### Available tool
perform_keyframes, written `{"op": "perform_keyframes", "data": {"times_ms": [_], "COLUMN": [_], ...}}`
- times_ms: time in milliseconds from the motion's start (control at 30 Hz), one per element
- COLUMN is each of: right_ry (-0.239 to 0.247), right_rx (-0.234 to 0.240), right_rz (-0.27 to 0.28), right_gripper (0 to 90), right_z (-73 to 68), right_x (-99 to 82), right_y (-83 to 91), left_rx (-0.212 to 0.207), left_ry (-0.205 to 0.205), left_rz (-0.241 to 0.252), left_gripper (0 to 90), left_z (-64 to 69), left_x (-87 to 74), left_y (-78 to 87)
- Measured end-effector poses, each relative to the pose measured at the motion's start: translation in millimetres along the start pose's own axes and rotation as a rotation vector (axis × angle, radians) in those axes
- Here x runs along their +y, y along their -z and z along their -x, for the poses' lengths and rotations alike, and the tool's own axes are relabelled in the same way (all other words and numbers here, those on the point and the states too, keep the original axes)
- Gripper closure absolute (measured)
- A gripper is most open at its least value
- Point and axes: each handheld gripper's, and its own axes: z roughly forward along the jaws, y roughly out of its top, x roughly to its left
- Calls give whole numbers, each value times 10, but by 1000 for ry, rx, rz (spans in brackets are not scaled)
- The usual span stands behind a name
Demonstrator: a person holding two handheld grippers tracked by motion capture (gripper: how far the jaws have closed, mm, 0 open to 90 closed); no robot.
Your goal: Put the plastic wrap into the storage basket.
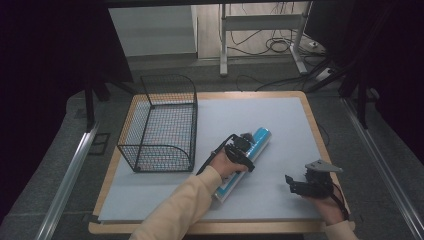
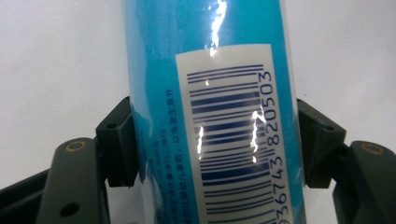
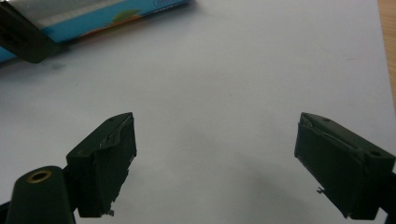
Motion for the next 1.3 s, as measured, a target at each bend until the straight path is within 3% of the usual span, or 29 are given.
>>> {"op": "perform_keyframes", "data": {"times_ms": [733,1100,1300], "right_ry": [1,-1,-2], "right_rx": [0,1,2], "right_rz": [0,9,5], "right_gripper": [130,130,130], "right_z": [-10,-5,-7], "right_x": [1,5,5], "right_y": [1,10,2], "left_rx": [12,29,15], "left_ry": [-60,-55,-40], "left_rz": [86,123,154], "left_gripper": [306,308,310], "left_z": [-26,-101,-126], "left_x": [52,123,167], "left_y": [549,841,1006]}}
